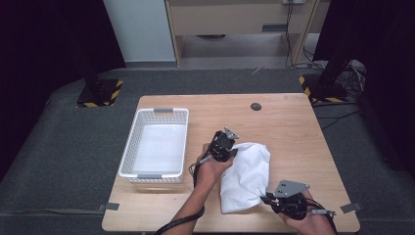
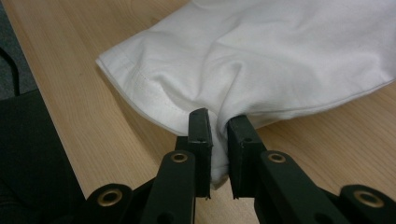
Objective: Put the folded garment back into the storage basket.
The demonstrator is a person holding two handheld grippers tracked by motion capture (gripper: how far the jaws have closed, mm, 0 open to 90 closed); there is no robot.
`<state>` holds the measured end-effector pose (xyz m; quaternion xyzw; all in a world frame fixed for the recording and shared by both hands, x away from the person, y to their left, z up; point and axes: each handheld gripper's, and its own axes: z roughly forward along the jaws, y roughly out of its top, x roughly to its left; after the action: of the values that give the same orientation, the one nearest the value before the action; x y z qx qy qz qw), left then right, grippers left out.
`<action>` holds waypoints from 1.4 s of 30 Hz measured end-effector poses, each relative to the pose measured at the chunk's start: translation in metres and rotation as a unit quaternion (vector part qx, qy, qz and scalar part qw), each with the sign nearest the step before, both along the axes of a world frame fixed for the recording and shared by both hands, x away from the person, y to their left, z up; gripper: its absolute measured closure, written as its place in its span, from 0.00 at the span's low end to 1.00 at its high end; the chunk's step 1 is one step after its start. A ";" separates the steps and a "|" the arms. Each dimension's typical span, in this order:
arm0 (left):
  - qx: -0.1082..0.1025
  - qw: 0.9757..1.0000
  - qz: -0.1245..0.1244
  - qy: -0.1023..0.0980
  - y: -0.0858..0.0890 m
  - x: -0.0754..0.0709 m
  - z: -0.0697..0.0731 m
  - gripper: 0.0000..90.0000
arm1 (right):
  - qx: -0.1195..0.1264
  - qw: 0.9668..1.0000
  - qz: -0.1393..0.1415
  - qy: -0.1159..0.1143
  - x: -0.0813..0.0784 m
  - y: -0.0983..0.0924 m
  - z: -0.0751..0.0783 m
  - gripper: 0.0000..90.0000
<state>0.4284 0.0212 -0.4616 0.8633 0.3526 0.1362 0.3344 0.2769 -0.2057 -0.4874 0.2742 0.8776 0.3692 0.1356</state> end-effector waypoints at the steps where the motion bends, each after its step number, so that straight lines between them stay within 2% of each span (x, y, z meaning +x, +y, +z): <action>1: 0.000 1.000 0.000 0.000 0.000 0.000 0.001 0.88 | 0.001 1.000 0.001 0.000 0.000 0.000 0.001 0.90; 8: -0.004 1.000 -0.002 -0.002 0.002 0.004 0.007 0.88 | 0.000 1.000 0.004 -0.003 0.003 0.002 0.006 0.90; 42: 0.003 1.000 -0.015 -0.020 0.001 0.010 0.034 0.88 | 0.001 1.000 0.011 -0.019 0.010 0.004 0.028 0.90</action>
<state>0.4383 0.0222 -0.4280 0.8667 0.3320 0.1495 0.3410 0.2871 -0.2012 -0.4592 0.2579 0.8774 0.3766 0.1475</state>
